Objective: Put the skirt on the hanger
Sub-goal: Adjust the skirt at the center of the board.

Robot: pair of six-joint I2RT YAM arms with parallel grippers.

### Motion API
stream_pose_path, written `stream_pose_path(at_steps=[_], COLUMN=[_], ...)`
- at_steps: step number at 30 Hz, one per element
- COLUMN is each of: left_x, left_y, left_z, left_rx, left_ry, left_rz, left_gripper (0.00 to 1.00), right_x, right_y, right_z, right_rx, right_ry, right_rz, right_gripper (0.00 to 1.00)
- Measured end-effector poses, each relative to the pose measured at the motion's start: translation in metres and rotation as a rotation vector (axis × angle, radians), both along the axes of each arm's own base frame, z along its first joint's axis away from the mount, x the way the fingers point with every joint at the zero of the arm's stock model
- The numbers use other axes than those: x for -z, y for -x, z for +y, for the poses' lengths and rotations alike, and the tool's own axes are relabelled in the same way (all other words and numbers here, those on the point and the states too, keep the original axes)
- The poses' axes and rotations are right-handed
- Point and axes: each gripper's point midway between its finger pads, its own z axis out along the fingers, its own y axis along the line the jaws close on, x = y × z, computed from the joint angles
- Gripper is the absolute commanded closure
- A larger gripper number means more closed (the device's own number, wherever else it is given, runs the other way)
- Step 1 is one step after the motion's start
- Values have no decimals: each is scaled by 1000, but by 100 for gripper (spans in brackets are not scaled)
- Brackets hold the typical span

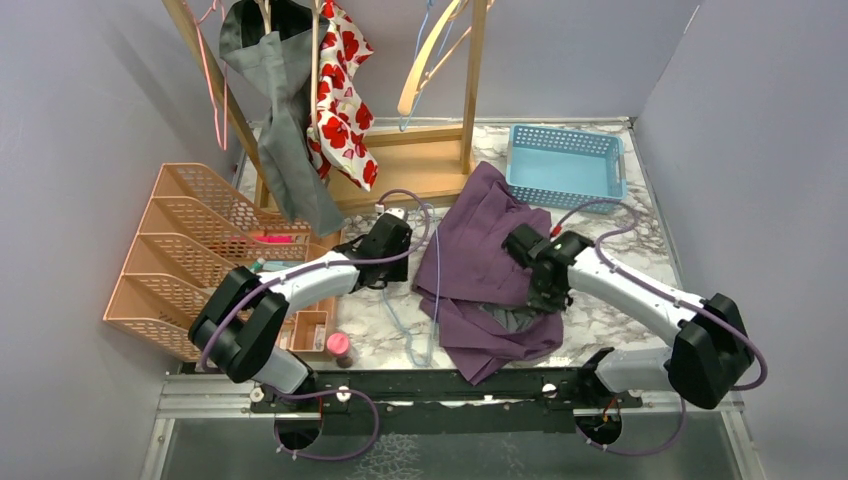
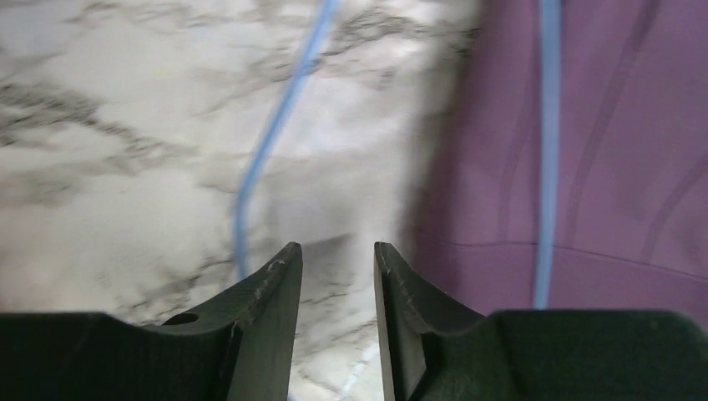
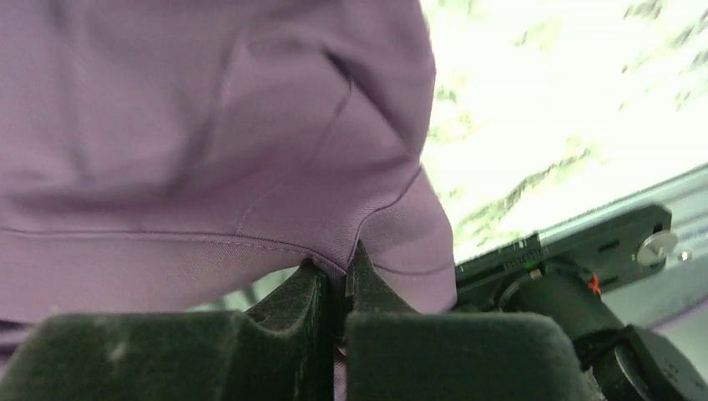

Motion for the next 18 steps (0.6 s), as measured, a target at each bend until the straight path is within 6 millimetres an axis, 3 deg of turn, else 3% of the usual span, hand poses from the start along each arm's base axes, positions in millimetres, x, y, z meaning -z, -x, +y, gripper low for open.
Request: stream_pose_path(at_steps=[4,11,15,18], left_x=[8,7,8,3], left_y=[-3,-4,-3,-2], left_z=[29,75,86,86], left_rx=[-96,-250,-294,-294], left_ry=[-85,-185,-210,-204], left_rz=[13,11,16,8], left_gripper=[60,59,59,58], right_x=[-34,-72,-95,-110], right_y=[-56,-119,-151,-167], right_z=[-4,-33,-38,-29], right_rx=[35,63,1,-85], right_ry=[-24,19,7,-34], right_rz=[-174,-354,-469,-542], right_gripper=[99,99,99,99])
